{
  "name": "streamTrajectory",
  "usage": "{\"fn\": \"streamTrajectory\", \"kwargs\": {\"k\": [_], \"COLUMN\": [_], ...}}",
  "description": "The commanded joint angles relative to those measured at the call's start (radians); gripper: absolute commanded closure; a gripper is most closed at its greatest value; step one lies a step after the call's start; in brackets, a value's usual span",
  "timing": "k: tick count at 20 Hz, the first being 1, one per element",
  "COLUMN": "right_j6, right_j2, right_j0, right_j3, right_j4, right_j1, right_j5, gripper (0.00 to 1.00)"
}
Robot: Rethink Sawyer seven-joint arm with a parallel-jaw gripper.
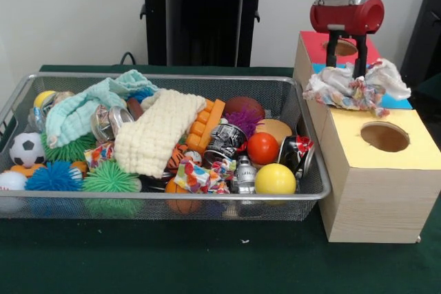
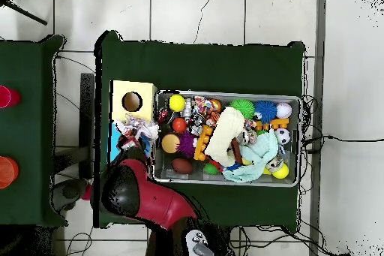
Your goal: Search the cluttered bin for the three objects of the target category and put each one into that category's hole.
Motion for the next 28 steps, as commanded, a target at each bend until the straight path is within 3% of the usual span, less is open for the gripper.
{"fn": "streamTrajectory", "kwargs": {"k": [1, 7, 8, 11, 13, 17, 22, 24, 26, 28], "right_j6": [0.344, 0.346, 0.321, 0.247, 0.220, 0.175, 0.086, 0.047, 0.005, -0.018], "right_j2": [0.143, 0.133, 0.125, 0.163, 0.118, 0.101, 0.039, -0.020, -0.129, -0.183], "right_j0": [-0.025, -0.007, -0.002, -0.043, -0.014, -0.034, -0.006, 0.033, 0.109, 0.142], "right_j3": [0.055, 0.032, 0.021, 0.006, -0.013, -0.045, -0.116, -0.156, -0.208, -0.247], "right_j4": [-0.025, -0.031, -0.055, -0.134, -0.122, -0.161, -0.164, -0.154, -0.137, -0.154], "right_j1": [0.041, 0.056, 0.061, 0.069, 0.060, 0.059, 0.020, 0.008, 0.010, 0.011], "right_j5": [-0.058, -0.064, -0.070, -0.044, -0.028, 0.017, 0.133, 0.184, 0.193, 0.191], "gripper": [0.00, 0.00, 1.00, 1.00, 1.00, 1.00, 1.00, 1.00, 1.00, 1.00]}}
